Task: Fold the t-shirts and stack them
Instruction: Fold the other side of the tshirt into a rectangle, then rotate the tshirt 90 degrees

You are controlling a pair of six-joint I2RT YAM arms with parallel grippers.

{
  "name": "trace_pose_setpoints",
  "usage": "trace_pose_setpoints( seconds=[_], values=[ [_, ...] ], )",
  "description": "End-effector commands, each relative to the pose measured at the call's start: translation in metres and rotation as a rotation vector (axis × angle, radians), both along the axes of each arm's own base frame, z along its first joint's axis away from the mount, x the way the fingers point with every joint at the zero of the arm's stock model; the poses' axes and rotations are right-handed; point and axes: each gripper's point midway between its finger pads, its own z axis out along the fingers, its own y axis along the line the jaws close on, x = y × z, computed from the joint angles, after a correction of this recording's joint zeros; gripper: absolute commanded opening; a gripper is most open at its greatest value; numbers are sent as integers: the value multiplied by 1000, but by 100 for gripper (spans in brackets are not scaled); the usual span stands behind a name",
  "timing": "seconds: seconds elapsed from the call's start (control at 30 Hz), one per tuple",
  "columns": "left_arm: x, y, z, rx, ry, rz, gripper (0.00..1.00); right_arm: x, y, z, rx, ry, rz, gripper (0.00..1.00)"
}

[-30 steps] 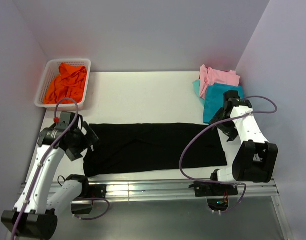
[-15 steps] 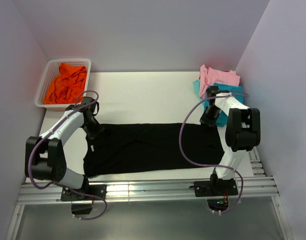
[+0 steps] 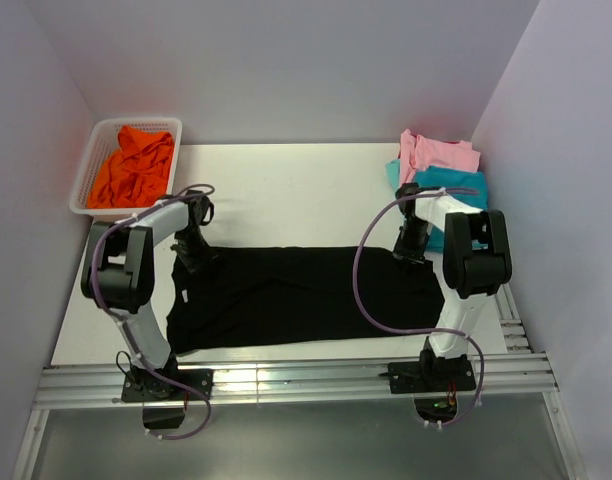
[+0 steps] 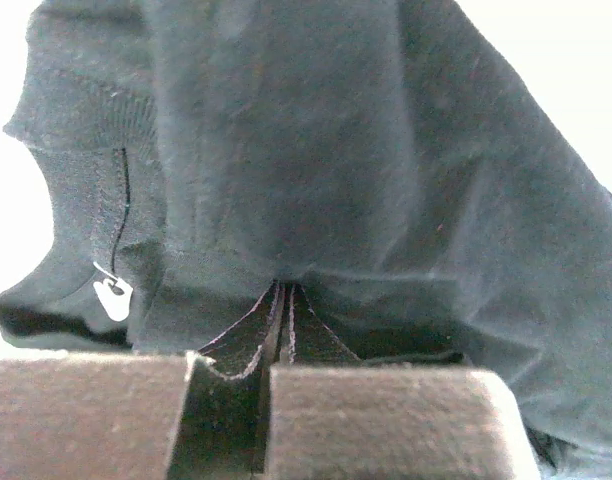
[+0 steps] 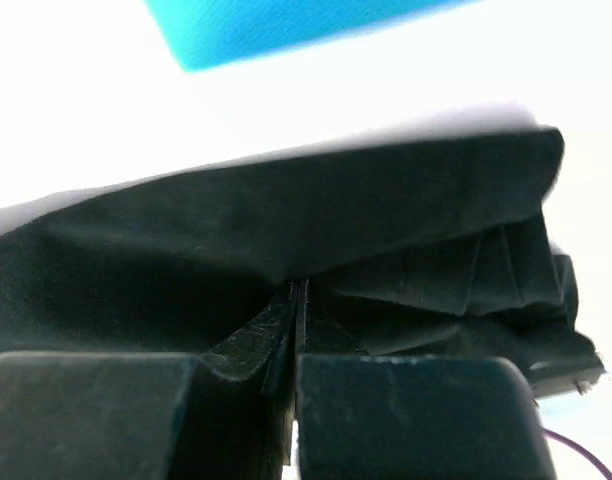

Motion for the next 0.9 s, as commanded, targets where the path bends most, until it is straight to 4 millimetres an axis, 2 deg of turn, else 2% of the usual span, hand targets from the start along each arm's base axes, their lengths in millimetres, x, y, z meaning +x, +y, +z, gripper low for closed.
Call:
trace_pose_setpoints(
  seconds=[0.0, 0.1, 0.13, 0.17, 0.2, 0.23, 0.27, 0.3, 0.33, 0.37, 0.4, 0.43, 0.47, 0.5, 0.53, 0.57, 0.6, 0.67, 0.7, 0.73, 0.77, 0.8, 0.83, 0.87],
  values=[
    [21, -2, -23, 46, 8, -35, 0, -18, 34, -10, 45, 86, 83, 0],
    [49, -2, -30, 69, -1, -55, 0, -28, 66, -11, 124, 149, 149, 0],
    [71, -4, -21, 69, -35, -66, 0, -37, 79, -15, 139, 183, 200, 0],
    [78, -4, -32, 78, -8, -75, 0, -42, 90, -15, 173, 201, 218, 0],
    [89, -6, -33, 77, -14, -84, 0, -48, 97, -17, 183, 219, 243, 0],
    [118, -11, -18, 71, -65, -89, 0, -56, 101, -21, 186, 247, 267, 0],
    [126, -12, -33, 77, -36, -107, 0, -64, 109, -22, 181, 262, 313, 0],
    [138, -15, -33, 71, -42, -113, 0, -73, 112, -25, 186, 283, 326, 0],
    [175, -22, -15, 54, -132, -119, 0, -79, 115, -27, 188, 297, 342, 0],
    [178, -24, -34, 49, -84, -136, 0, -87, 120, -28, 187, 309, 368, 0],
    [191, -29, -34, 34, -99, -144, 0, -92, 123, -28, 189, 318, 378, 0],
    [226, -45, -12, -30, -203, -165, 0, -95, 127, -27, 196, 323, 389, 0],
    [231, -53, -32, -65, -182, -173, 0, -98, 132, -25, 202, 329, 406, 0],
    [248, -64, -29, -122, -237, -181, 0, -105, 141, -24, 211, 337, 446, 0],
    [260, -88, -22, -249, -286, -196, 0, -104, 151, -20, 232, 331, 468, 0],
    [267, -102, -18, -316, -327, -201, 0, -107, 165, -16, 278, 339, 496, 0],
    [292, -120, -6, -397, -451, -226, 0, -107, 186, -9, 305, 323, 564, 0],
    [298, -161, 14, -556, -521, -280, 0, -111, 215, 0, 378, 316, 658, 0],
    [312, -181, 32, -619, -616, -329, 0, -111, 243, 12, 422, 276, 745, 0],
    [321, -200, 59, -684, -686, -365, 0, -113, 256, 16, 457, 265, 809, 0],
    [312, -232, 79, -799, -711, -432, 2, -117, 272, 25, 511, 253, 833, 0],
    [310, -246, 96, -861, -749, -460, 4, -116, 288, 33, 561, 218, 858, 0],
    [314, -262, 132, -942, -848, -489, 6, -118, 296, 40, 587, 197, 879, 0],
    [305, -275, 152, -1003, -876, -530, 12, -112, 302, 49, 596, 166, 892, 2]
  ],
)
